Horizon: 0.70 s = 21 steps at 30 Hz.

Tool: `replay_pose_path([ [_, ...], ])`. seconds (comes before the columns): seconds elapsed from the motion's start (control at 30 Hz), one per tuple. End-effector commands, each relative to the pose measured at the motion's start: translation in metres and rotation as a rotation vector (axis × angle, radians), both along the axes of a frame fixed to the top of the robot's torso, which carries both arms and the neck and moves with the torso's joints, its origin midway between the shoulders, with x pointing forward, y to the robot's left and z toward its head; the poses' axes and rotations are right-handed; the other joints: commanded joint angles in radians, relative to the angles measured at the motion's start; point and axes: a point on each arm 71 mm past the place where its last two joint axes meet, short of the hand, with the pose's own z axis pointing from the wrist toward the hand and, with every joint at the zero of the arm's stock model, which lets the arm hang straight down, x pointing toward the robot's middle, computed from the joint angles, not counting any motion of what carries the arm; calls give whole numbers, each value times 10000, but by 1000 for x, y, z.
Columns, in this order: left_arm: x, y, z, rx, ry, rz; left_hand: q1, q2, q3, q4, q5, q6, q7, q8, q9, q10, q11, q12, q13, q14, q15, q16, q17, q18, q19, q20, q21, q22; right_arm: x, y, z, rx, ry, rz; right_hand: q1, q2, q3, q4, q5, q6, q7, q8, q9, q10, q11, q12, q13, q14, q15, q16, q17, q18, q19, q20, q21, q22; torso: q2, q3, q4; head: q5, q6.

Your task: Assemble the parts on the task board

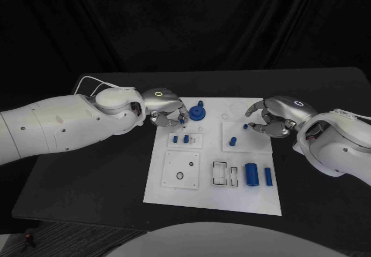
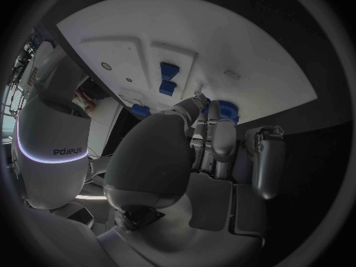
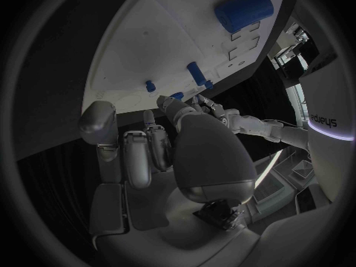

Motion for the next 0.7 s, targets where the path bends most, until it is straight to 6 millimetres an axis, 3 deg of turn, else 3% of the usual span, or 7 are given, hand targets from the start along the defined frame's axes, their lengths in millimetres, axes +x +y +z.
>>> replay_pose_path([
  [0.03,-1,-1,-3,102,289,10,-114,4,-9,-23,-14,34,98,-34,8,-12,18,-66,-16,-69,-16,-63,-16,-70,123,-16,-40,2235,0,0,-2,-68,63,-55,89,-3,66,4,34,93,4,30,-8,-7,-6,-48,146,743,-41,-65,1168,202,-35,-38,-53,1043,-2,-1,8,7,-2],
  [0.7,-4,-6,-4,113,412,-136,-137,8,-15,-19,-13,11,106,-75,-18,19,26,-85,-39,-156,-7,-130,-149,-50,56,-13,-113,2209,-1,0,-4,-86,120,-62,89,-3,66,4,34,93,4,30,-8,-7,-6,-48,146,743,-41,-65,1168,202,-35,-38,-53,1043,-3,7,9,10,-2],
])
